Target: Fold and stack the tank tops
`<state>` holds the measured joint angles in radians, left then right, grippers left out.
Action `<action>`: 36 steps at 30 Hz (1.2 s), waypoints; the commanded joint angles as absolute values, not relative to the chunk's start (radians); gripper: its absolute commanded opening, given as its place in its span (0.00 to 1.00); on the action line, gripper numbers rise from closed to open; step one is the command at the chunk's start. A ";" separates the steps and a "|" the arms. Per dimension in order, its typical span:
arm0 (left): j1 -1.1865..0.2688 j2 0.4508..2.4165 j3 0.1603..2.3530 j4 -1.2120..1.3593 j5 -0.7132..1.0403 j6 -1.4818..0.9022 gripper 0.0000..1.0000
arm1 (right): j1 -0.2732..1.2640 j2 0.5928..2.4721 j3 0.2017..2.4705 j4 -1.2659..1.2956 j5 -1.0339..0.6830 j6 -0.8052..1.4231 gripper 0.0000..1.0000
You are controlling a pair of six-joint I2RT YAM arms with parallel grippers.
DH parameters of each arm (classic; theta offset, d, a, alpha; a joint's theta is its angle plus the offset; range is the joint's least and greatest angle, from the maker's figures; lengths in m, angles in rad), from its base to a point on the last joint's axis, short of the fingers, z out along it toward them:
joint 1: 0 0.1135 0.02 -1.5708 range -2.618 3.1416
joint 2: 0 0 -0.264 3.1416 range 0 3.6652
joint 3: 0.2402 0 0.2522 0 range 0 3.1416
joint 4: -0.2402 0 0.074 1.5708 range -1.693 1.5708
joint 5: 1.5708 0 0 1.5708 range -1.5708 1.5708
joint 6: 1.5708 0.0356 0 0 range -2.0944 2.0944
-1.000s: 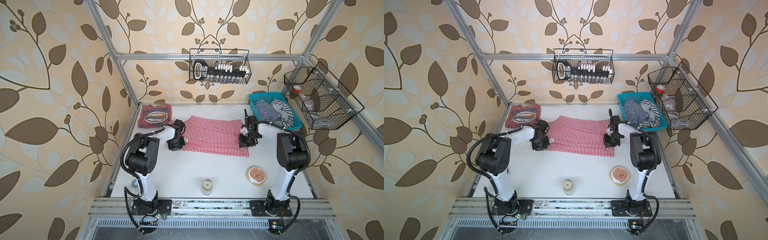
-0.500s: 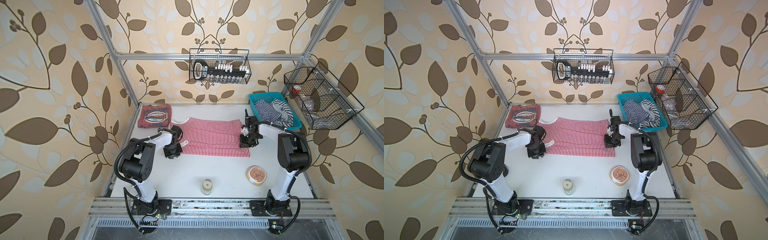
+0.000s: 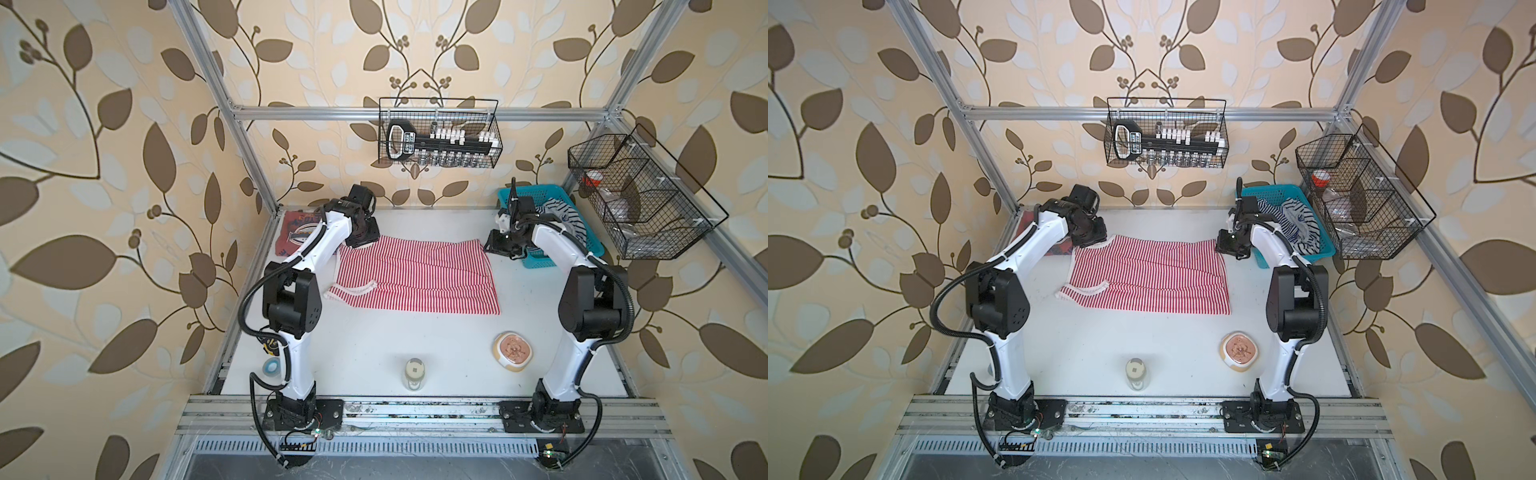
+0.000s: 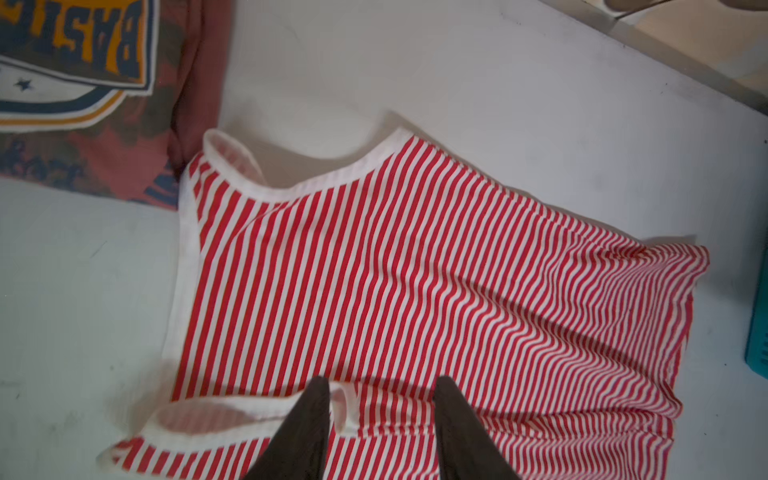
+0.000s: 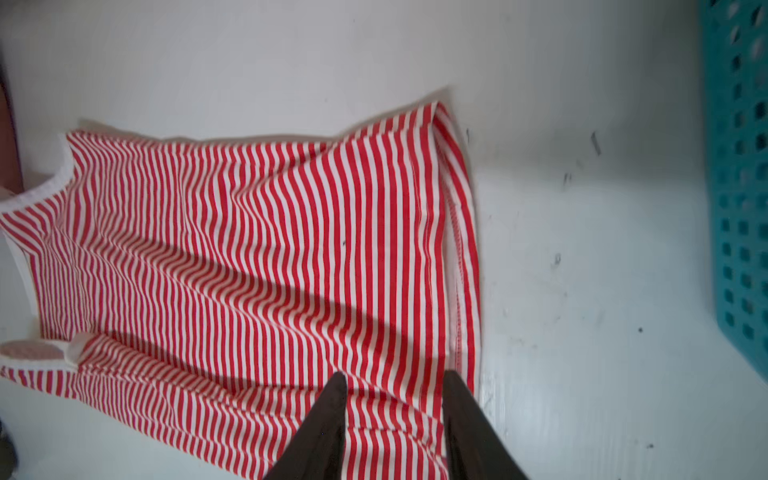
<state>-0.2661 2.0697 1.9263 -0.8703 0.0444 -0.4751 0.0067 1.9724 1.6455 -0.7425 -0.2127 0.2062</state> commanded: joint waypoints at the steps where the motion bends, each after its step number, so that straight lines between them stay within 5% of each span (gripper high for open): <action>1: -0.242 2.202 2.033 -0.865 0.121 -0.417 0.44 | 0.006 2.071 1.691 -0.705 -0.192 0.235 0.42; 24: -0.166 2.580 2.397 -0.713 0.298 -0.464 0.50 | -0.003 2.399 2.043 -0.696 -0.236 0.316 0.42; 36: -0.166 2.609 2.401 -0.692 0.339 -0.491 0.39 | -0.015 2.432 2.062 -0.704 -0.258 0.325 0.26</action>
<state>-0.1627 2.6091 2.3699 -0.6907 0.3141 -0.4831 -0.0097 2.4092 2.0281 -0.6895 -0.2371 0.3271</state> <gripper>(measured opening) 0.402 0.263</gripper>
